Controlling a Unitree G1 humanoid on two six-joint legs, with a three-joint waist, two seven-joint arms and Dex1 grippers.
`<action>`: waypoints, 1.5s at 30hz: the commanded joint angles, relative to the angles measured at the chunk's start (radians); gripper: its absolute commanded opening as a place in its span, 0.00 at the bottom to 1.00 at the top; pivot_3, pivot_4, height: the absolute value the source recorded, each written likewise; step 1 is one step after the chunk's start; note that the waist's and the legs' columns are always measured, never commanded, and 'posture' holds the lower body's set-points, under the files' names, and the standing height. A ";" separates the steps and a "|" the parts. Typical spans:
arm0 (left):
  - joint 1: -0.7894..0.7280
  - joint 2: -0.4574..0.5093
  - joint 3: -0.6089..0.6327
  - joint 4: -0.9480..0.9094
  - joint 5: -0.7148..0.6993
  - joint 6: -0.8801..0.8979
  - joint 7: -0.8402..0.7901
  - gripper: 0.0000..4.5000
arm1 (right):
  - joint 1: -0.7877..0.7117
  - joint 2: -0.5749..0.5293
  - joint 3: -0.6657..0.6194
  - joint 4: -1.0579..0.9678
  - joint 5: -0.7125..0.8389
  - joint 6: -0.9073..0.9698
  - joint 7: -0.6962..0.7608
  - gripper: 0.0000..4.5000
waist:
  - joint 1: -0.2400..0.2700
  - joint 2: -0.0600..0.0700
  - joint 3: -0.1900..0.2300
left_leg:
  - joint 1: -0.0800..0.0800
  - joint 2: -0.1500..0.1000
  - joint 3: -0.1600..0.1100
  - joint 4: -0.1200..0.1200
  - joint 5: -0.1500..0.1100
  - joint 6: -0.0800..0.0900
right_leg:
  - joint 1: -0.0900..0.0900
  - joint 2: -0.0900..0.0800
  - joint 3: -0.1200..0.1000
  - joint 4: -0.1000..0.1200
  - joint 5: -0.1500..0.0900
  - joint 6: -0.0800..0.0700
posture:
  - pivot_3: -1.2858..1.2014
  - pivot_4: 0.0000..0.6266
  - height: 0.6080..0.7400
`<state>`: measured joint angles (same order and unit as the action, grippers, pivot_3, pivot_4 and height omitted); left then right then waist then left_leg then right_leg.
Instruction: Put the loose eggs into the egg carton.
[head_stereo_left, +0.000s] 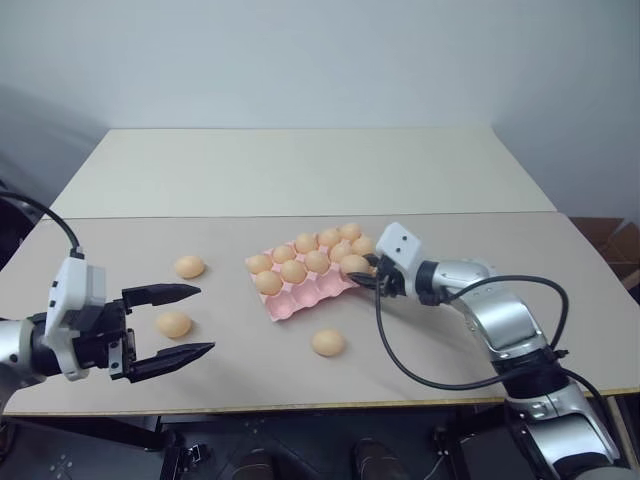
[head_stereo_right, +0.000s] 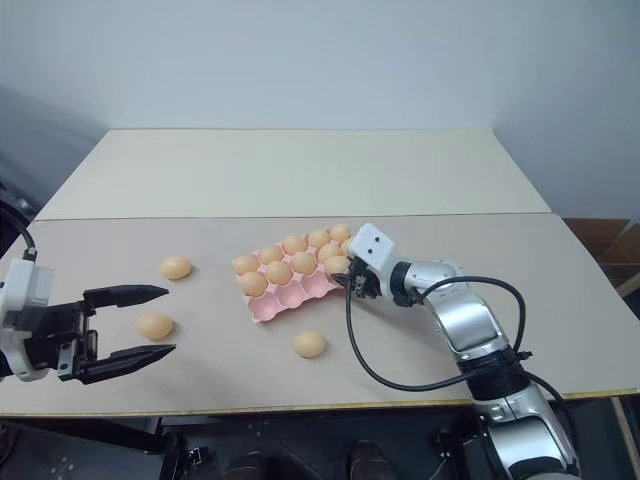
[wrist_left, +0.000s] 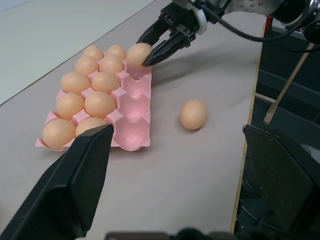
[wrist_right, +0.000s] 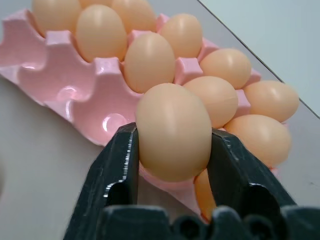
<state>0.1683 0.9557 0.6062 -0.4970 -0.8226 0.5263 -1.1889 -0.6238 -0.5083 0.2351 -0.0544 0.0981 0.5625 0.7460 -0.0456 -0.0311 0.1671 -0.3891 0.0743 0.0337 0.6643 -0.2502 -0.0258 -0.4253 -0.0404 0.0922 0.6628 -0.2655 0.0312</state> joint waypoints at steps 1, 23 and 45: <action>0.006 -0.001 0.033 -0.023 -0.006 -0.013 0.003 1.00 | -0.023 0.006 -0.025 -0.011 -0.004 -0.037 -0.010 0.78 | 0.000 0.000 0.000 | 0.000 0.000 0.000 0.000 0.000 0.000 | 0.000 0.000 0.000 0.000 0.000 0.000 | 0.52 0.24 1.00; 0.100 0.035 0.187 0.136 0.042 -0.025 -0.148 1.00 | 0.297 -0.455 -0.444 -0.119 0.452 -0.252 0.717 1.00 | -0.013 -0.001 0.000 | 0.003 0.000 0.000 0.000 0.000 0.000 | 0.003 0.000 0.000 -0.001 0.000 0.000 | 0.52 0.24 1.00; 0.061 0.028 0.123 0.102 0.038 -0.028 -0.128 1.00 | 0.129 -0.072 0.123 -0.176 0.060 -0.292 0.377 1.00 | 0.000 -0.001 0.000 | 0.001 0.000 0.000 0.000 0.000 0.000 | 0.001 0.000 0.000 0.000 0.000 0.000 | 0.52 0.24 1.00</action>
<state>0.2367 0.9774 0.7220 -0.3788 -0.7825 0.5056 -1.3215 -0.4757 -0.5913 0.3374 -0.2257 0.1873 0.2930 1.1414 -0.0461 -0.0324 0.1674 -0.3883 0.0744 0.0336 0.6641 -0.2503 -0.0258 -0.4248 -0.0405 0.0917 0.6629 -0.2655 0.0314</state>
